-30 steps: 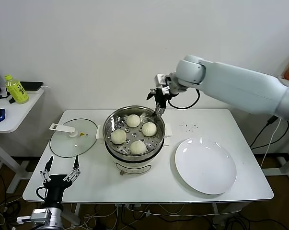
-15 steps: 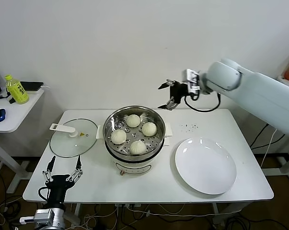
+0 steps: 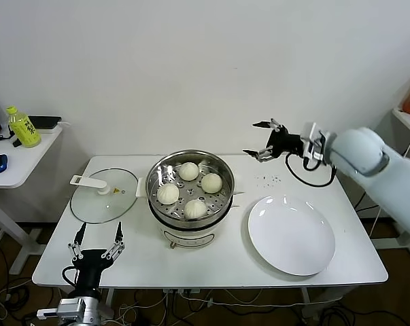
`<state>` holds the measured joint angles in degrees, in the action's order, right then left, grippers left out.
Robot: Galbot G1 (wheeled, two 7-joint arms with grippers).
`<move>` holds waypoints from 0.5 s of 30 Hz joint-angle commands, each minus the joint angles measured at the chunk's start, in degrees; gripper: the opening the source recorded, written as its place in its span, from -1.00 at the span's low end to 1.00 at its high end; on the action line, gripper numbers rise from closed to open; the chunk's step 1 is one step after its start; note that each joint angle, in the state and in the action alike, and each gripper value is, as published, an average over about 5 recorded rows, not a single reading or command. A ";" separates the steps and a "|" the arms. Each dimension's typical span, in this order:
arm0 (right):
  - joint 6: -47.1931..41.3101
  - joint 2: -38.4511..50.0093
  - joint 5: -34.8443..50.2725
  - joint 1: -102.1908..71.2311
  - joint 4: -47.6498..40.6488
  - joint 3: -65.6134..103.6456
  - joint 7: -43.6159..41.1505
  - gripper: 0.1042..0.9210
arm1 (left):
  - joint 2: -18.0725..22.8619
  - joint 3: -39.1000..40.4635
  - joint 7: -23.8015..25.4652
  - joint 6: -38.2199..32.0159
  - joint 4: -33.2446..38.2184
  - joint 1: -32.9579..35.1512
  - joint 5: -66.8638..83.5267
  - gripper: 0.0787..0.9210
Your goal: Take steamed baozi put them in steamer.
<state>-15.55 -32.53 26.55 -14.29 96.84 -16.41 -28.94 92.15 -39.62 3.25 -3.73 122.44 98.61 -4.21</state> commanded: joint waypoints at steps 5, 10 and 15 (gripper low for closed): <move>13.51 -13.27 -5.81 -52.93 9.43 39.34 17.72 0.76 | 0.77 1.04 -0.83 0.14 0.08 0.22 -0.66 0.77; 19.92 -18.90 -7.13 -62.91 10.90 43.58 20.92 0.76 | 0.65 1.66 -0.61 0.97 0.23 0.77 -0.55 0.77; 26.97 -24.35 -7.73 -71.27 9.61 45.39 25.58 0.76 | 0.50 1.68 -0.56 0.98 -0.25 0.67 -0.75 0.77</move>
<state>-2.46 -44.78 21.35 -57.85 104.54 15.30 -13.65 92.20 -38.27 2.68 -3.25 122.51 99.12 -4.79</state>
